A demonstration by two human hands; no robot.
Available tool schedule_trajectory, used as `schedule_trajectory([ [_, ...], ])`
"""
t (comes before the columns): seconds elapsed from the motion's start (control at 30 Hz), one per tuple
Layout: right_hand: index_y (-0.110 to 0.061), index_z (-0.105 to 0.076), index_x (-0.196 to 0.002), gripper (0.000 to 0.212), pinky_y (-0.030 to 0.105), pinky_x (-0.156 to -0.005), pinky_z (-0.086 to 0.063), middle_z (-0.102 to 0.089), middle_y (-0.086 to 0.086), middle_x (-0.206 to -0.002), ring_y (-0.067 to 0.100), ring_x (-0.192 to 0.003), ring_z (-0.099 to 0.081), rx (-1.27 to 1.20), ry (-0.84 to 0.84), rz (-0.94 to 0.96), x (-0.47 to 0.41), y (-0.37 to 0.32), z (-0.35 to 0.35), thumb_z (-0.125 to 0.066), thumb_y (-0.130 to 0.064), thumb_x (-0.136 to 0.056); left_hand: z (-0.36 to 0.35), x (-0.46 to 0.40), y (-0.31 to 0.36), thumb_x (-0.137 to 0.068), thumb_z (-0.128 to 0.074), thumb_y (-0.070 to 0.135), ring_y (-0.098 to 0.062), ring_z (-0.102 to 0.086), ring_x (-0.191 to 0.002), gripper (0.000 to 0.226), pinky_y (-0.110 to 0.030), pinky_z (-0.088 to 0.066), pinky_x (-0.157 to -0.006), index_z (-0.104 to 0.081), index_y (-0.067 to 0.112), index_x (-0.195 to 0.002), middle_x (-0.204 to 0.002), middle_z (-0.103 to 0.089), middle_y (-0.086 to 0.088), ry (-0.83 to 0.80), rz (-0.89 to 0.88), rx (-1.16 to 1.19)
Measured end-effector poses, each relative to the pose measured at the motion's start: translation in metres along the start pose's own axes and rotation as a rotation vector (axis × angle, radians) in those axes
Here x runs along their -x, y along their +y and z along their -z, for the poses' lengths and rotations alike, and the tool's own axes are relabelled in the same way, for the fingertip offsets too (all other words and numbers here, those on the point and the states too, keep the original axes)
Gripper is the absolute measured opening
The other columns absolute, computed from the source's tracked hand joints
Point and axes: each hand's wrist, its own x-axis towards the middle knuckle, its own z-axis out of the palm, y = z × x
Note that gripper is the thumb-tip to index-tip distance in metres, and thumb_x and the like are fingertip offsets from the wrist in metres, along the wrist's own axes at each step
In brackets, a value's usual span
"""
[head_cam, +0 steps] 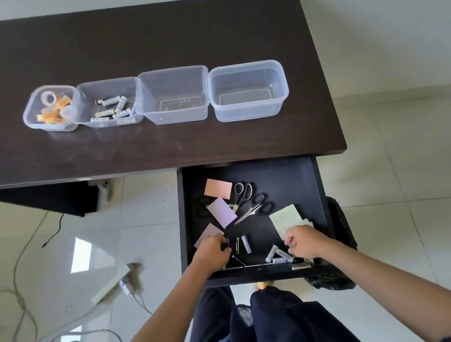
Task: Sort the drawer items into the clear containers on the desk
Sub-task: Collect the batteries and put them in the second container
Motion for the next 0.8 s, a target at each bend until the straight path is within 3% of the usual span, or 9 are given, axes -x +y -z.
schedule_trajectory([
  [0.13, -0.020, -0.073, -0.101, 0.025, 0.026, -0.092, -0.048, -0.069, -0.002, -0.112, 0.019, -0.107, -0.061, 0.018, -0.003, -0.008, -0.011, 0.009, -0.003, -0.055, -0.011, -0.086, -0.008, -0.009, -0.003, -0.091, -0.055, 0.026, -0.029, -0.054, -0.115, 0.043, -0.036, -0.046, -0.098, -0.049, 0.007, -0.130, -0.127, -0.057, -0.014, -0.062, 0.056, -0.040],
  [0.3, -0.030, -0.070, -0.105, 0.041, 0.033, -0.093, -0.049, -0.065, -0.003, -0.119, 0.021, -0.109, -0.059, 0.054, 0.037, -0.017, -0.014, 0.015, 0.002, -0.043, -0.006, -0.086, -0.013, -0.019, 0.000, -0.093, -0.053, 0.022, -0.027, -0.051, -0.122, 0.046, -0.035, -0.042, -0.104, -0.044, 0.010, -0.137, -0.136, -0.049, -0.011, 0.010, 0.036, 0.014],
  [0.37, -0.028, -0.071, -0.104, 0.045, 0.032, -0.092, -0.050, -0.066, -0.005, -0.115, 0.020, -0.106, -0.059, 0.092, -0.011, 0.008, -0.013, 0.018, 0.006, -0.042, -0.003, -0.082, -0.013, -0.022, 0.001, -0.093, -0.052, 0.022, -0.026, -0.051, -0.121, 0.045, -0.034, -0.042, -0.104, -0.045, 0.010, -0.136, -0.136, -0.049, -0.011, 0.021, 0.034, 0.022],
  [0.47, -0.011, -0.071, -0.093, 0.033, 0.030, -0.076, -0.051, -0.065, 0.005, -0.090, 0.025, -0.083, -0.058, 0.267, -0.179, 0.008, -0.010, 0.013, 0.011, -0.045, 0.002, -0.079, -0.012, -0.023, 0.003, -0.094, -0.052, 0.022, -0.026, -0.052, -0.121, 0.044, -0.034, -0.043, -0.103, -0.046, 0.008, -0.135, -0.135, -0.050, -0.011, 0.022, 0.035, 0.029],
  [0.53, -0.008, -0.067, -0.101, 0.029, 0.033, -0.078, -0.053, -0.065, 0.009, -0.095, 0.029, -0.086, -0.060, 0.401, -0.233, -0.013, -0.009, 0.010, 0.010, -0.049, 0.000, -0.081, -0.011, -0.023, 0.002, -0.094, -0.052, 0.022, -0.026, -0.052, -0.120, 0.044, -0.034, -0.043, -0.102, -0.046, 0.008, -0.135, -0.134, -0.050, -0.011, 0.015, 0.041, 0.023],
  [0.6, -0.014, -0.067, -0.100, 0.030, 0.034, -0.081, -0.054, -0.066, 0.009, -0.103, 0.029, -0.094, -0.062, 0.406, -0.195, -0.018, -0.011, 0.010, 0.012, -0.050, 0.000, -0.080, -0.012, -0.023, 0.002, -0.094, -0.052, 0.022, -0.026, -0.053, -0.119, 0.043, -0.033, -0.043, -0.101, -0.046, 0.008, -0.134, -0.133, -0.051, -0.011, 0.010, 0.044, 0.017],
  [0.7, -0.017, -0.059, -0.087, 0.030, 0.028, -0.063, -0.045, -0.060, 0.007, -0.104, 0.025, -0.085, -0.057, 0.295, -0.042, 0.049, -0.013, 0.012, 0.025, -0.043, 0.006, -0.076, -0.014, -0.022, 0.003, -0.094, -0.052, 0.021, -0.026, -0.053, -0.118, 0.042, -0.032, -0.043, -0.099, -0.047, 0.008, -0.133, -0.132, -0.051, -0.011, 0.012, 0.045, 0.017],
  [0.8, -0.013, -0.046, -0.100, 0.035, 0.030, -0.059, -0.035, -0.047, 0.010, -0.112, 0.024, -0.090, -0.045, 0.367, 0.098, 0.089, -0.014, 0.010, 0.034, -0.048, 0.011, -0.075, -0.017, -0.021, 0.004, -0.094, -0.053, 0.021, -0.026, -0.053, -0.117, 0.041, -0.036, -0.045, -0.101, -0.048, 0.009, -0.132, -0.132, -0.051, -0.011, 0.010, 0.053, 0.029],
])
